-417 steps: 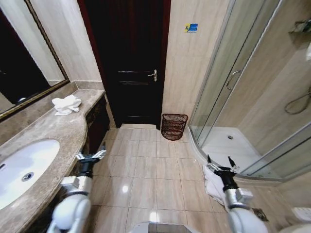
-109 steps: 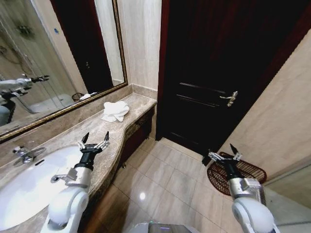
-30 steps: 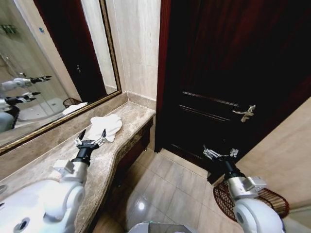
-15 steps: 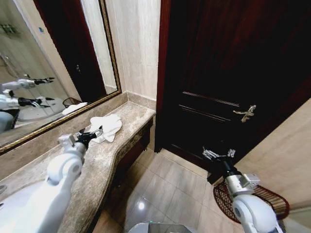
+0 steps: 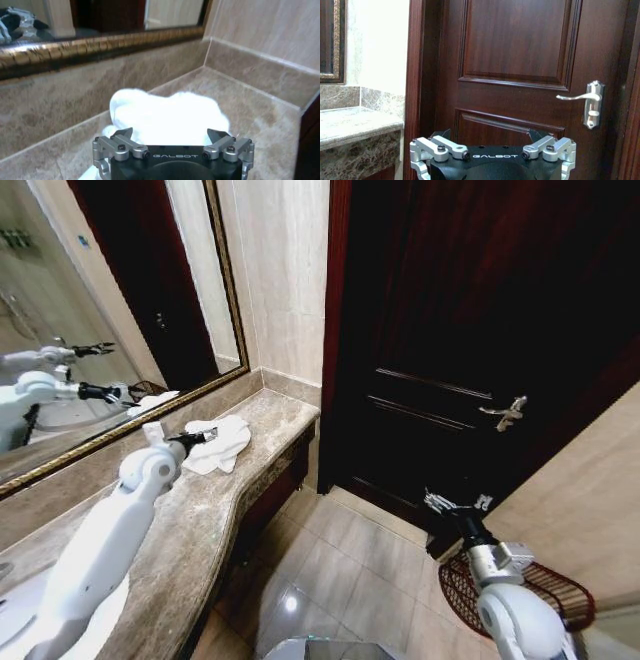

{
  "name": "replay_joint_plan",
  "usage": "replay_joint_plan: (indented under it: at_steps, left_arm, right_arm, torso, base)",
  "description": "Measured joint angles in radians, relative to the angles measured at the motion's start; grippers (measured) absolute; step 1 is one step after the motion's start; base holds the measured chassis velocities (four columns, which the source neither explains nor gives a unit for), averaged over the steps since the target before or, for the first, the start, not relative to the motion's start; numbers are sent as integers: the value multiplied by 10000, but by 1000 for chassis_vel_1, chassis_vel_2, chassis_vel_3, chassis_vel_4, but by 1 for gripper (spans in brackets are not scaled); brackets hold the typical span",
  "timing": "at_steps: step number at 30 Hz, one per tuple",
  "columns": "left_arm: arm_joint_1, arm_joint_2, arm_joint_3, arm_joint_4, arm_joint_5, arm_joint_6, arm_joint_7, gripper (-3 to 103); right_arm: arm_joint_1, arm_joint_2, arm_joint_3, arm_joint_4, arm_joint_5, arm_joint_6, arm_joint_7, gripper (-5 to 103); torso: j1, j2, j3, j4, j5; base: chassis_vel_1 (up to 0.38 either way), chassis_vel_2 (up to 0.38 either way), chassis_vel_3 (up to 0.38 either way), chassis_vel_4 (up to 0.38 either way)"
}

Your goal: Discard the used towel into the hamper.

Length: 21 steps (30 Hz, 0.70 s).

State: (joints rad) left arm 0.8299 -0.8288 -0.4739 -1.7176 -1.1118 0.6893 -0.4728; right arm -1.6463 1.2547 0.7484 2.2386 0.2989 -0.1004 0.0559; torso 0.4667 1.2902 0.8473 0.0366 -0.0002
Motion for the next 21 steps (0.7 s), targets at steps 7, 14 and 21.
replay_joint_plan:
  at_steps: [7, 14, 21]
  left_arm:
    - [-989, -307, 839, 1395, 566, -87, 57, 100]
    - [-1735, -492, 1517, 2528, 1365, -322, 627, 100]
    - [-1721, -593, 1634, 2844, 1585, -447, 1023, 94]
  right_arm:
    - [-134, -2, 108, -7, -4, 175, 59, 100]
    - [-157, 1, 195, 35, 18, 234, 152, 100]
    - [-145, 119, 131, 249, -17, 226, 167, 100]
  torso:
    - [0, -1, 0, -1, 0]
    - [0, 0, -1, -2, 3]
    - [-1, 0, -1, -1, 3]
  base:
    - [0, 0, 0, 0]
    - [0, 0, 0, 0]
    - [0, 0, 0, 0]
